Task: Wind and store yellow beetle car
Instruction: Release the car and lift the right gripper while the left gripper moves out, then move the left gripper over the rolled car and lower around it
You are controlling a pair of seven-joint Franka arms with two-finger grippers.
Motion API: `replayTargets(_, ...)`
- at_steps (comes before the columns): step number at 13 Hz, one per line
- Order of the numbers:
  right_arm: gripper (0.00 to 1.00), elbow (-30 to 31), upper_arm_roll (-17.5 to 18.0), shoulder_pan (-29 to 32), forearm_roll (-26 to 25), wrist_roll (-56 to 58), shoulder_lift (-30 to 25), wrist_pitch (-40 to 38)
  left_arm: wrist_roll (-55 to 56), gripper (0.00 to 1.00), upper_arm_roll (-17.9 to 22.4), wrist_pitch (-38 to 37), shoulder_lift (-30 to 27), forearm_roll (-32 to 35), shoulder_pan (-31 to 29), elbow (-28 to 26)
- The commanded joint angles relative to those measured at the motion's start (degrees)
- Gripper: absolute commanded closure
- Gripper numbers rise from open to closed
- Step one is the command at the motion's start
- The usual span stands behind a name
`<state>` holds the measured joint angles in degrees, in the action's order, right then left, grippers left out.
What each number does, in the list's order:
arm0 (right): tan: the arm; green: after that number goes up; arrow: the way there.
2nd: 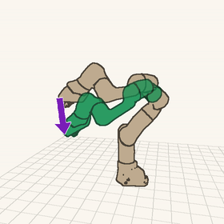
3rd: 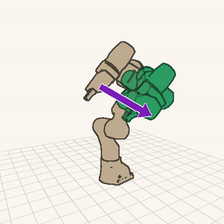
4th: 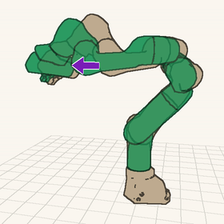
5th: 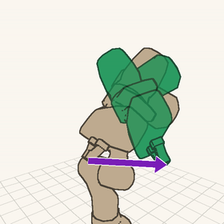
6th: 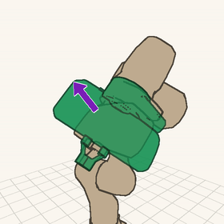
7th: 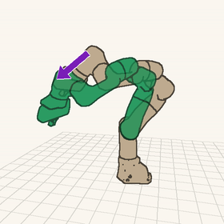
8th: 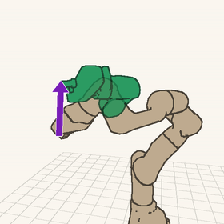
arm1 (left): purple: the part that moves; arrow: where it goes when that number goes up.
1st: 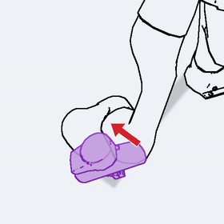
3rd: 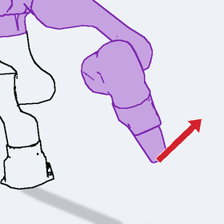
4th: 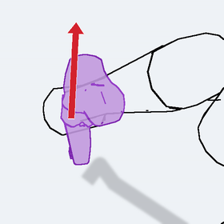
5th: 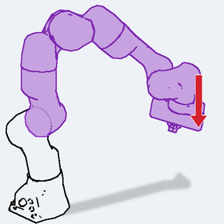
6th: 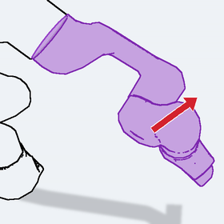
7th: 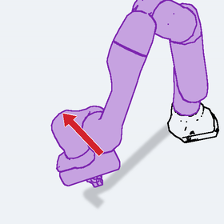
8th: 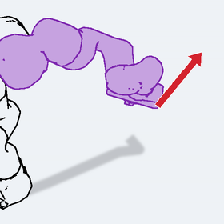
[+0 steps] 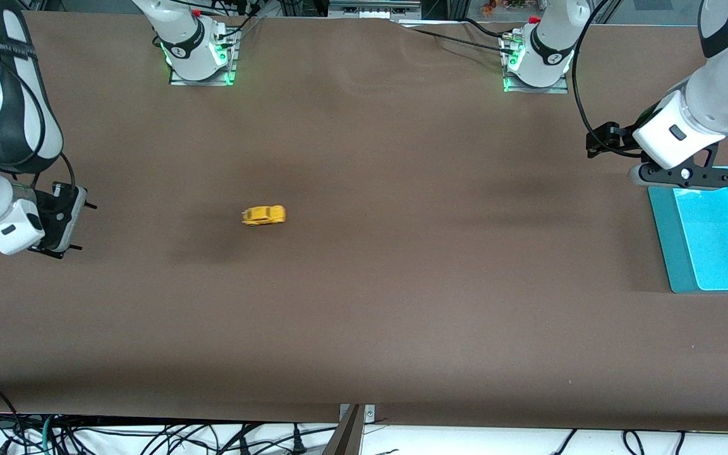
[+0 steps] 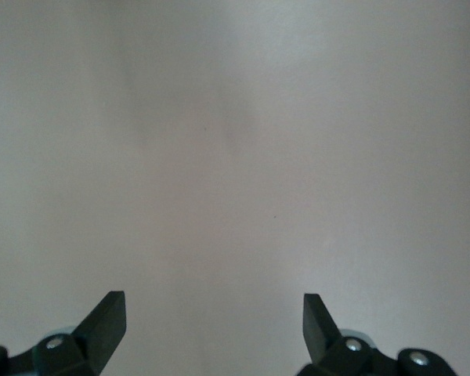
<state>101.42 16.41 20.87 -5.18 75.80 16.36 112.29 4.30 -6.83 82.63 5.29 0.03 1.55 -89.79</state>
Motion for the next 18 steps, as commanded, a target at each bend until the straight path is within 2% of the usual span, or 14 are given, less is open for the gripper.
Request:
replayTargets(1, 0.00, 0.6, 0.3, -3.7, -0.4, -14.0, -7.6, -5.6, -2.6, 0.00, 0.0, -0.8, 0.6, -1.1, -0.5, 0.1)
replayTargets(3, 0.00, 0.6, 0.3, -6.2, 0.2, -24.9, -12.9, -9.6, -9.9, 0.00, 0.1, 0.1, 0.7, -1.1, -1.3, -0.5)
replayTargets(5, 0.00, 0.6, 0.0, -7.4, 5.2, -33.7, -16.3, -10.9, -17.5, 0.00, 0.0, 0.3, 1.3, -1.1, -3.6, -1.3)
replayTargets(7, 0.00, 0.6, -0.2, -9.7, 6.9, -41.8, -18.9, -13.4, -23.4, 0.00, 0.0, 2.4, 1.1, -1.1, -5.1, -3.2)
replayTargets(10, 0.00, 0.6, -3.1, -15.1, 7.0, -59.1, -22.0, -16.7, -32.4, 0.00, 0.0, 6.0, 0.9, -1.1, -5.9, -6.8)
replayTargets(13, 0.00, -0.2, -6.6, -17.6, 9.8, -66.5, -22.8, -18.5, -39.5, 0.00, -0.9, 8.2, 0.9, -1.1, -4.9, -8.9)
replayTargets(15, 0.00, -1.6, -9.1, -19.3, 9.9, -66.7, -22.6, -19.8, -41.8, 0.00, -4.3, 9.8, 1.6, -1.3, -4.7, -9.0)
replayTargets(18, 0.00, -2.2, -9.5, -19.2, 9.8, -67.5, -22.7, -22.0, -42.4, 0.00, -11.7, 13.9, 6.0, -1.3, -3.7, -8.9)
